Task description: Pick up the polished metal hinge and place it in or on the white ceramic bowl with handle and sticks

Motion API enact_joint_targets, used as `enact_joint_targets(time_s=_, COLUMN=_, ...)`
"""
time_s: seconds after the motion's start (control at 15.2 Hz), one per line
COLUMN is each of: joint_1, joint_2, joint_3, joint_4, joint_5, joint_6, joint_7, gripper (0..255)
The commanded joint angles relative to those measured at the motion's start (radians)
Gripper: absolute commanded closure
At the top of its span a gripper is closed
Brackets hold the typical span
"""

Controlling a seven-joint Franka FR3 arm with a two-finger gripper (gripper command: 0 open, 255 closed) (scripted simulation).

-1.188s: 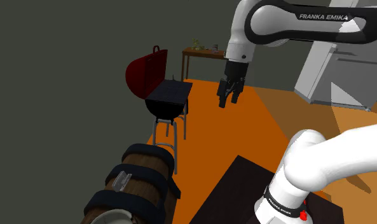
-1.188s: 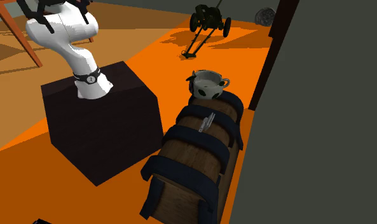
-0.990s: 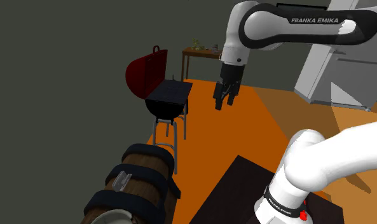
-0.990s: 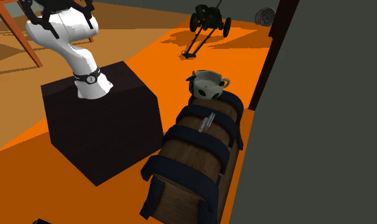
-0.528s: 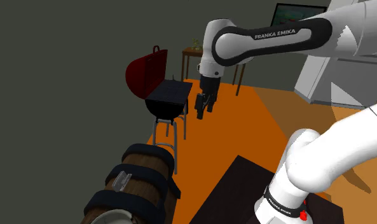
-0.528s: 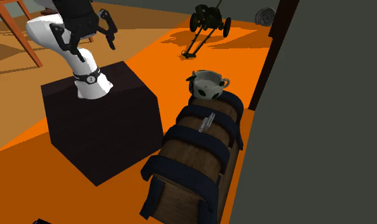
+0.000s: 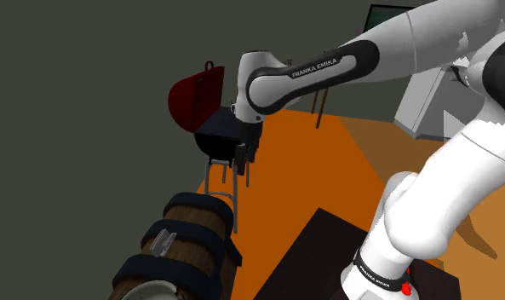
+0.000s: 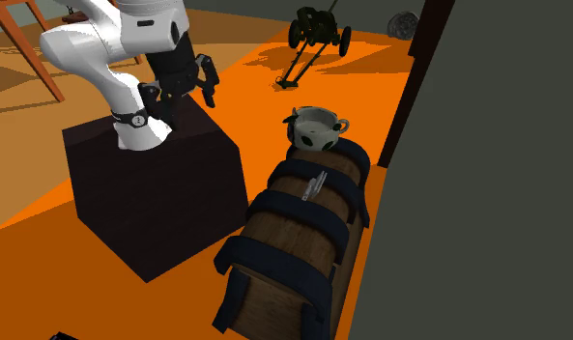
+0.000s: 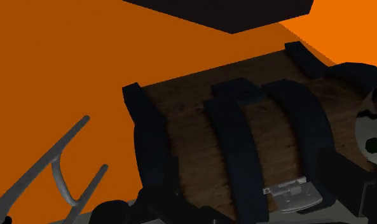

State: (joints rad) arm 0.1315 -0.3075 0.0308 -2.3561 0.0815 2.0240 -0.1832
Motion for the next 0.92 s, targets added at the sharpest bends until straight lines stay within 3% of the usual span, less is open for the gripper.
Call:
enact_joint_targets(time_s=0.0, joint_1=0.017, joint_2=0.075, joint_3=0.014, joint_4=0.021, joint_5=-0.001, joint_6=0.056, joint_7=-0.026, gripper=0)
enact_joint_targets(time_s=0.86, joint_1=0.108, joint_2=0.521, joint_3=0.097, joint_4=0.275, joint_5=-0.077, joint_6=0.261, joint_7=-0.149, gripper=0)
